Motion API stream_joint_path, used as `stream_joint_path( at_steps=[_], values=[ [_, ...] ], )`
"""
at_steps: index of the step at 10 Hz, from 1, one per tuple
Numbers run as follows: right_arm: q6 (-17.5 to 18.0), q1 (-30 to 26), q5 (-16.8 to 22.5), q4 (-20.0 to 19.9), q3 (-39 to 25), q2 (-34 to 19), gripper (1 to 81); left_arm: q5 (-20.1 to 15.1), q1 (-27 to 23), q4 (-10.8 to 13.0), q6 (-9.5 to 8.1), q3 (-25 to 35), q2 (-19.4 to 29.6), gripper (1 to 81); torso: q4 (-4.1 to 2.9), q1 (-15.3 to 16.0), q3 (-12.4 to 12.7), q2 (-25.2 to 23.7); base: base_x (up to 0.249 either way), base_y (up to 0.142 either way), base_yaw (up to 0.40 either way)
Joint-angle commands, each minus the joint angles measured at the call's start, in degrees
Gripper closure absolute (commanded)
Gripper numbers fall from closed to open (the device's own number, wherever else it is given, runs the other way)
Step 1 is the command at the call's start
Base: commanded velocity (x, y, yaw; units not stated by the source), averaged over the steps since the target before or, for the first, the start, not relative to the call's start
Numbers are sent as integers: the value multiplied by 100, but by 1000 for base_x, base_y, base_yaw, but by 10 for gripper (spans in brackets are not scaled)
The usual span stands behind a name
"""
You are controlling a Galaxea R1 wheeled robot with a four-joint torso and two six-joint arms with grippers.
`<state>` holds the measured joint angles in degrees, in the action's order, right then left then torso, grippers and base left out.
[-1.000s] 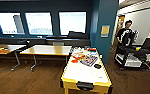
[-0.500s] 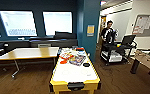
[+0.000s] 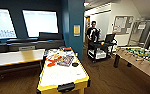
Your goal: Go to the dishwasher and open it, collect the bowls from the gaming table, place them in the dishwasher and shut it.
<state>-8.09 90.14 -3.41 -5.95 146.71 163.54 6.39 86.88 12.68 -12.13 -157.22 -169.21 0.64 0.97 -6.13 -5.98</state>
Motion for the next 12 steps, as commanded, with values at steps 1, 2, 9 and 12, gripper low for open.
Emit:
stream_joint_path(
  at_steps=[1, 2, 9, 12],
  values=[
    [-17, -254, 306, 59, 5, -3, 811, -252, -264, 68, 26, -28, 9, 811, 0, 0, 0, 0, 0, 0, -390],
    [-17, -254, 306, 59, 32, 15, 811, -252, -264, 60, 26, -28, 0, 811, 0, 0, 0, 0, 0, 0, -391],
    [-8, -237, 306, 68, 295, 164, 811, -261, -272, 68, 27, -28, -17, 811, 0, 0, 0, 0, 0, 0, -390],
    [-8, -228, 297, 68, 295, 181, 811, -261, -272, 68, 35, -28, -26, 811, 0, 0, 0, 0, 0, 0, -391]
  ],
)
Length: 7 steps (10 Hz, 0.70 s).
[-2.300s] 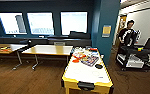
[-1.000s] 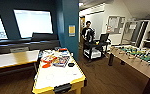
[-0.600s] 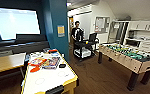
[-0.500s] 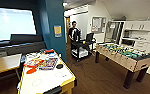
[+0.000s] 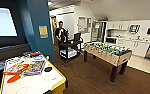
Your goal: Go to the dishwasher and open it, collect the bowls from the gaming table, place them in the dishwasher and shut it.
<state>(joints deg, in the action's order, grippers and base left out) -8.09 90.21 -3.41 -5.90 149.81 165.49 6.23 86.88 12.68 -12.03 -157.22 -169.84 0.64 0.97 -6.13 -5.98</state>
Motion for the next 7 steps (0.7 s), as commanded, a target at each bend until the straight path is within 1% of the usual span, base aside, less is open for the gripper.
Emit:
stream_joint_path(
  at_steps=[1, 4, 7],
  values=[
    [-16, -227, 297, 63, -14, -14, 811, -245, -272, 77, 25, -28, 37, 811, 0, 0, 0, 0, 0, 0, -390],
    [-17, -227, 297, 63, -14, -13, 811, -254, -272, 147, 25, -28, 20, 811, 0, 0, 0, 0, 0, 0, -391],
    [-16, -227, 297, 89, -14, -13, 811, -263, -272, 147, 25, -28, 29, 811, 0, 0, 0, 0, 0, 0, -390]
  ],
)
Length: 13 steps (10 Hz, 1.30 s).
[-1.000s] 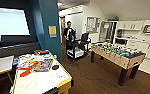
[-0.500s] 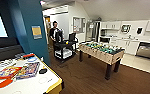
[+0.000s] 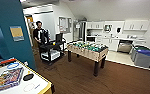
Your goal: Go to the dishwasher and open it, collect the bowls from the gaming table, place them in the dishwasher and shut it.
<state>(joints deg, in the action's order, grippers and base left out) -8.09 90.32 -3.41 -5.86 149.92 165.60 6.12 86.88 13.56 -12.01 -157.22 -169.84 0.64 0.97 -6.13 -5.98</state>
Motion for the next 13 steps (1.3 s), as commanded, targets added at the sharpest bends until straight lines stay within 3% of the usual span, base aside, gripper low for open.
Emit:
stream_joint_path(
  at_steps=[1, 10, 13],
  values=[
    [-17, -246, 297, 77, -25, -24, 811, -260, -272, 59, 23, -28, 29, 811, 0, 0, 0, 0, 0, 0, -391],
    [-17, -255, 306, 103, -25, -24, 811, -269, -272, 95, 23, -28, 29, 811, 0, 0, 0, 0, 0, 0, -387],
    [-17, -246, 298, 103, -25, -24, 811, -260, -272, 95, 14, 209, 143, 811, 0, 0, 0, 0, 0, 0, -183]
  ],
)
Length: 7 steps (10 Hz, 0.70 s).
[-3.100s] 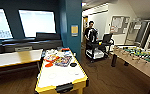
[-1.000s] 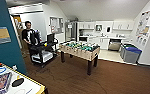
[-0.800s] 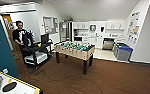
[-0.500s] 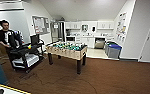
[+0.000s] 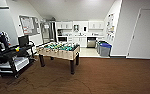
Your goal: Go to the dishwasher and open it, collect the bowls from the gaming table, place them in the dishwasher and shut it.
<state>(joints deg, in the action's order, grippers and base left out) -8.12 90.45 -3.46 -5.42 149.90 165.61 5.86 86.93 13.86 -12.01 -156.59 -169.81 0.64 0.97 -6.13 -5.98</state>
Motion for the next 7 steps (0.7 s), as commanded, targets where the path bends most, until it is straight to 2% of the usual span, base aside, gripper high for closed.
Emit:
stream_joint_path(
  at_steps=[1, 3, 7],
  values=[
    [-14, -260, 302, 59, -23, -25, 811, -226, -277, 56, 14, 321, 237, 811, 0, 0, 2, 0, 0, 0, -93],
    [-14, -260, 311, 59, -23, -25, 811, -209, -277, 55, 5, 550, 369, 811, 0, 0, 2, 0, 0, 0, 0],
    [-14, -269, 302, 94, -23, -25, 811, -217, -277, 38, 5, 541, 369, 811, 0, 0, 0, 0, 0, 0, 0]
  ],
)
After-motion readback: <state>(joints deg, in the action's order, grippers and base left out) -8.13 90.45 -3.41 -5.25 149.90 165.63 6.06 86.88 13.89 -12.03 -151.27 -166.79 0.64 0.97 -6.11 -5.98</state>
